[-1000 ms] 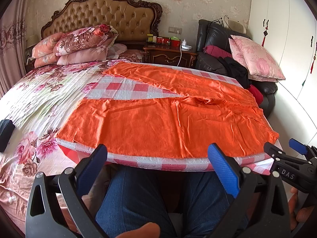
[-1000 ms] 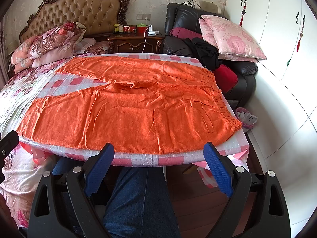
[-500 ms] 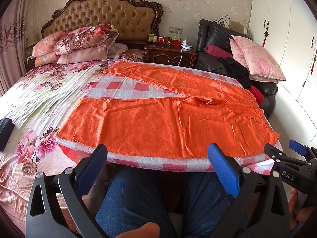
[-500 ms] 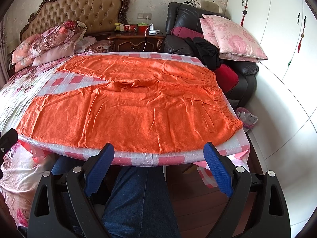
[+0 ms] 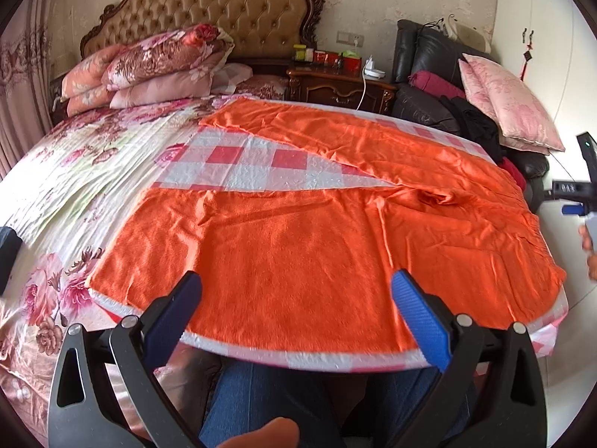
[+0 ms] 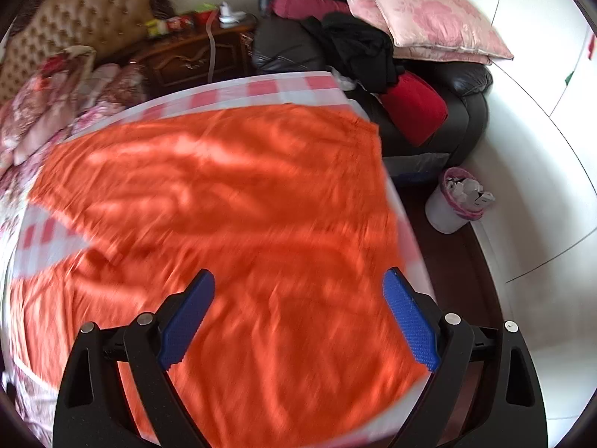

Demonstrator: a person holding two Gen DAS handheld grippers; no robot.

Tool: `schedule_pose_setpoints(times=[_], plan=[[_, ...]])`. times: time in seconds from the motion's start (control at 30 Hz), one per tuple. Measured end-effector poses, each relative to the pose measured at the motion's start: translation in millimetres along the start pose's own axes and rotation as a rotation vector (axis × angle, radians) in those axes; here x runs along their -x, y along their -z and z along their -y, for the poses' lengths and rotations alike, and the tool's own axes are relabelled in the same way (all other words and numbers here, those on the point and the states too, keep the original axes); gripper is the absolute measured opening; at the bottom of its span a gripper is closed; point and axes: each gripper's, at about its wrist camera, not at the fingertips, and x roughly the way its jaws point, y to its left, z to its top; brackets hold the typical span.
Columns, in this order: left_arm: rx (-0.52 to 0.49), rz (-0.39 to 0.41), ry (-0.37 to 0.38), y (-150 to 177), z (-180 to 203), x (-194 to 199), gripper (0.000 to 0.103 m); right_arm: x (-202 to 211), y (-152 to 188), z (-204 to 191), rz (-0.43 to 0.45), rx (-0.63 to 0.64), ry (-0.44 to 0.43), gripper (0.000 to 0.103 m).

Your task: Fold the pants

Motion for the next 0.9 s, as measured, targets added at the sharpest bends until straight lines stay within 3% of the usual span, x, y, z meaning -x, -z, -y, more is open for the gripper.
schedule_pose_setpoints(times=[0.1, 0.23, 0.43, 0.57, 0.63, 0.7, 0.73, 0.77, 0.9], plan=[[0.023, -0.027, -0.001, -7, -9, -18, 0.101, -52, -70, 11, -0.051, 0.048, 0.068, 0.089], [0.026, -0.067, -0.032, -14, -24, -38, 0.101, -109, -133, 22, -0.115, 0.040, 0.060, 0.089], [0.037, -0.104, -0.102, -34, -50, -57, 0.101, -175, -181, 15, -0.186, 0.064, 0.023, 0.087], [0.016, -0.112, -0.127, -56, -60, -70, 0.101, -205, -191, 6, -0.228, 0.118, 0.010, 0.084], [0.001, -0.106, -0.123, -74, -64, -78, 0.101, -212, -186, -1, -0.226, 0.172, -0.003, 0.077], [0.020, -0.100, -0.093, -98, -71, -90, 0.101, -207, -185, -4, -0.211, 0.201, -0.047, 0.061], [0.033, -0.096, -0.083, -114, -77, -99, 0.101, -203, -183, -6, -0.203, 0.215, -0.052, 0.038], [0.037, -0.092, -0.083, -129, -81, -109, 0.101, -199, -183, -8, -0.196, 0.235, -0.042, 0.022], [0.088, -0.119, -0.049, -202, -107, -167, 0.101, -165, -177, -15, -0.110, 0.299, -0.049, 0.014]])
